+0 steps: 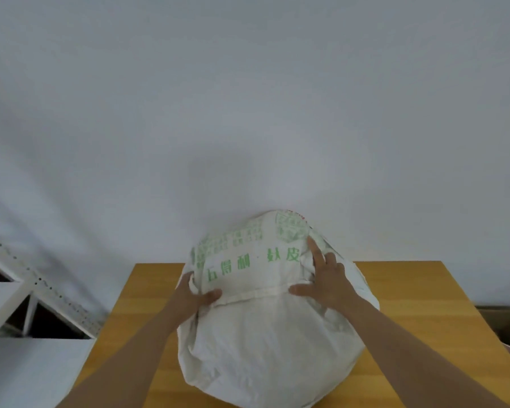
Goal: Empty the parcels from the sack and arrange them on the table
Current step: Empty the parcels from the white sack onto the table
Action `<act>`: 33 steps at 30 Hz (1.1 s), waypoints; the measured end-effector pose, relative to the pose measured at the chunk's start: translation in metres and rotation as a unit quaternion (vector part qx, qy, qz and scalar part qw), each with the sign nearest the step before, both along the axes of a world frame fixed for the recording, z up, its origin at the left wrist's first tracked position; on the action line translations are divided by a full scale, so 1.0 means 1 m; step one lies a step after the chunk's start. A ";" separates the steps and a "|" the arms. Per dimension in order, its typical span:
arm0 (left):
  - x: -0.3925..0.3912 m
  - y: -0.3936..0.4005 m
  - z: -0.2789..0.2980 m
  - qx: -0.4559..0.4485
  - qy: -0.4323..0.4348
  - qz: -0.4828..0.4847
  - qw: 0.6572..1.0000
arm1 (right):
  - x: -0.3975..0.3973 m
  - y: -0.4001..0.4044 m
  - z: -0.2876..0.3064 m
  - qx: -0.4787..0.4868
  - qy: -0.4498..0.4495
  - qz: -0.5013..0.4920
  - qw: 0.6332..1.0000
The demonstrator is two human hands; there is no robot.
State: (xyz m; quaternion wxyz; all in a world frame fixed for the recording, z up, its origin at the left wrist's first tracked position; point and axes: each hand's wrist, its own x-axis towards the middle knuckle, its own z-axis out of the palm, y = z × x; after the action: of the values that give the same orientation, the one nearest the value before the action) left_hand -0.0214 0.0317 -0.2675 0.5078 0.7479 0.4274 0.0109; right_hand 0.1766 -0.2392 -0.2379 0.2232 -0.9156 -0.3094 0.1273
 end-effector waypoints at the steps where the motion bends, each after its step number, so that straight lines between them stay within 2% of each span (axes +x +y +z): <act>1: -0.003 0.003 -0.003 0.014 0.016 -0.008 1.000 | 0.001 -0.002 -0.004 -0.008 0.009 -0.001 1.000; 5: -0.009 0.009 -0.006 0.040 0.045 -0.015 0.998 | 0.008 -0.009 -0.001 -0.002 0.078 0.002 0.997; 7: -0.008 0.000 0.005 0.063 0.009 0.000 0.998 | 0.008 -0.009 0.010 -0.003 0.079 0.004 0.997; 9: -0.003 -0.007 0.020 0.087 -0.033 0.037 0.995 | 0.009 -0.004 0.026 -0.006 0.019 0.003 1.000; 11: 0.001 -0.008 0.034 0.163 -0.083 0.075 0.980 | 0.008 0.002 0.043 0.017 -0.099 -0.010 0.995; 13: 0.007 -0.010 0.046 0.233 -0.145 0.113 0.955 | 0.003 0.007 0.056 0.081 -0.198 -0.035 0.976; 15: 0.009 -0.010 0.048 0.239 -0.181 0.144 0.943 | -0.004 0.007 0.057 0.124 -0.264 -0.048 0.955; 17: 0.007 -0.010 0.042 0.233 -0.154 0.117 0.953 | -0.009 0.001 0.043 0.075 -0.307 -0.031 0.948; 18: 0.003 -0.010 0.034 0.237 -0.124 0.087 0.960 | -0.011 -0.004 0.032 0.019 -0.317 -0.018 0.948; 20: -0.008 -0.015 0.017 0.240 -0.069 0.037 0.968 | -0.017 -0.011 0.013 -0.087 -0.316 -0.001 0.945; 22: -0.018 -0.026 0.002 0.253 -0.048 -0.002 0.966 | -0.025 -0.013 -0.002 -0.123 -0.323 0.018 0.938; 24: -0.025 -0.036 -0.009 0.259 -0.028 -0.039 0.965 | -0.034 -0.014 -0.010 -0.119 -0.302 0.057 0.944; 27: -0.031 -0.038 -0.016 0.262 -0.016 -0.103 0.959 | -0.038 -0.020 -0.010 -0.059 -0.235 0.089 0.966; 30: -0.036 -0.039 -0.015 0.265 0.023 -0.148 0.952 | -0.039 -0.030 -0.010 -0.057 -0.153 0.071 0.984; 33: -0.039 -0.046 -0.012 0.253 0.017 -0.155 0.955 | -0.040 -0.034 -0.007 -0.080 -0.102 0.058 0.990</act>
State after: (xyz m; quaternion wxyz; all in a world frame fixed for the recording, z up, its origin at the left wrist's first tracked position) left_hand -0.0607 -0.0143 -0.2798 0.2903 0.9089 0.2982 0.0270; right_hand 0.1367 -0.2732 -0.2451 0.1094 -0.9192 -0.3718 0.0705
